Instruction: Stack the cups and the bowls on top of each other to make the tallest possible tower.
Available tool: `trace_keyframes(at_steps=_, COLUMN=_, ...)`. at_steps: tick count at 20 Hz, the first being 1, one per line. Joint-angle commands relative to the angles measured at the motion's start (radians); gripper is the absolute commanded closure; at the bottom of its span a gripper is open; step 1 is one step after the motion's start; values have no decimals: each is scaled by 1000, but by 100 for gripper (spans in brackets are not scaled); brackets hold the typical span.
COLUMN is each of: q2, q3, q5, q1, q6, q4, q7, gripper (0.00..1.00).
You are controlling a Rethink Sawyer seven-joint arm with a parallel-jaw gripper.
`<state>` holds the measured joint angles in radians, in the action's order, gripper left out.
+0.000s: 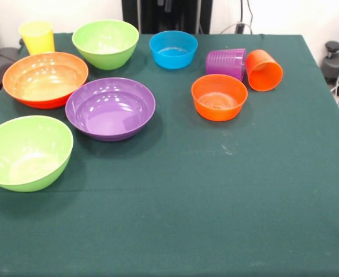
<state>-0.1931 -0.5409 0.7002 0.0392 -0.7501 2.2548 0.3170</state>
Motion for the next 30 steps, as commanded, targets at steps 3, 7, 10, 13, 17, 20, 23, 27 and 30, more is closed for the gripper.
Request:
trace_keyframes(at_steps=3, q2=38, q3=114, q5=160, q1=116, q6=292, q4=-144, q7=192, gripper=0)
trace_keyframes(at_steps=7, q2=6, q3=124, q5=251, q1=155, q6=353, q4=-182, q7=167, gripper=0)
trace_keyframes(at_steps=10, q2=12, q3=120, q5=324, q1=190, q6=377, q4=-224, q7=157, gripper=0)
trace_keyframes(at_steps=13, q2=25, q3=116, q5=385, q1=220, q6=391, q4=-264, q7=155, gripper=0)
trace_keyframes(at_steps=17, q2=-8, q3=140, q5=497, q1=267, q6=437, q4=-296, q7=178, gripper=0)
trace_keyframes(at_steps=20, q2=-6, q3=154, q5=533, q1=283, q6=461, q4=-318, q7=185, gripper=0)
trace_keyframes(at_steps=23, q2=-1, q3=169, q5=546, q1=295, q6=471, q4=-335, q7=191, gripper=0)
trace_keyframes(at_steps=27, q2=0, q3=188, q5=558, q1=303, q6=487, q4=-347, q7=194, gripper=0)
trace_keyframes(at_steps=30, q2=13, q3=181, q5=539, q1=289, q6=473, q4=-350, q7=184, gripper=0)
